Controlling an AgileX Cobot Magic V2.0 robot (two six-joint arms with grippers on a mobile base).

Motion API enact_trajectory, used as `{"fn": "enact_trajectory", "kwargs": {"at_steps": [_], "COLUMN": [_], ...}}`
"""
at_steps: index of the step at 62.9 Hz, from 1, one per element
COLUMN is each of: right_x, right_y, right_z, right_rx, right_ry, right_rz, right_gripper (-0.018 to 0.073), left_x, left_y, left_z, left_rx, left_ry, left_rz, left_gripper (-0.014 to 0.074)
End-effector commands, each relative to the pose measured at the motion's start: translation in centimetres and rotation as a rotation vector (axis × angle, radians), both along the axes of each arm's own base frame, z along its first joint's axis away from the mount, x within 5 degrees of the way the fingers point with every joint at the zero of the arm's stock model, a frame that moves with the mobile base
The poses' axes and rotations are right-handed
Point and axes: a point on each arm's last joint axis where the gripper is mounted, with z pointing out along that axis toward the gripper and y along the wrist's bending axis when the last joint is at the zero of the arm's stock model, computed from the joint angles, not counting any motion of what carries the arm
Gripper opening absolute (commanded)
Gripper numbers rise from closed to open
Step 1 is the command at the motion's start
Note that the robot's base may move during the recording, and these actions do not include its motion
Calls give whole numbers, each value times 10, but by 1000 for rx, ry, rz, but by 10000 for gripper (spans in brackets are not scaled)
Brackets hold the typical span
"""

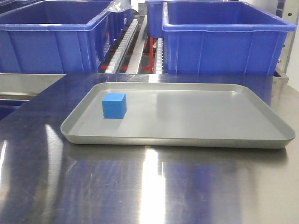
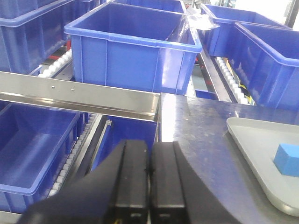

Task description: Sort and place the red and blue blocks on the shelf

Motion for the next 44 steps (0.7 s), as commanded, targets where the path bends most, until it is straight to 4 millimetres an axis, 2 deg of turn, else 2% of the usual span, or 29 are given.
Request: {"fn": "enact_trajectory", "kwargs": {"at_steps": [1, 44], "right_x": [1, 1], "right_y": [-1, -1], "right_z": [17, 17], "right_rx": [-32, -32], "right_ry": [-117, -117], "right_rz": [-9, -9], "right_gripper": [55, 55], "left_x": [-1, -1], "left_y": [0, 0], "left_z": [1, 1], "left_rx": [-4, -4], "left_ry": [-81, -81], "left_rz": [-1, -1], "left_gripper": [134, 134]}}
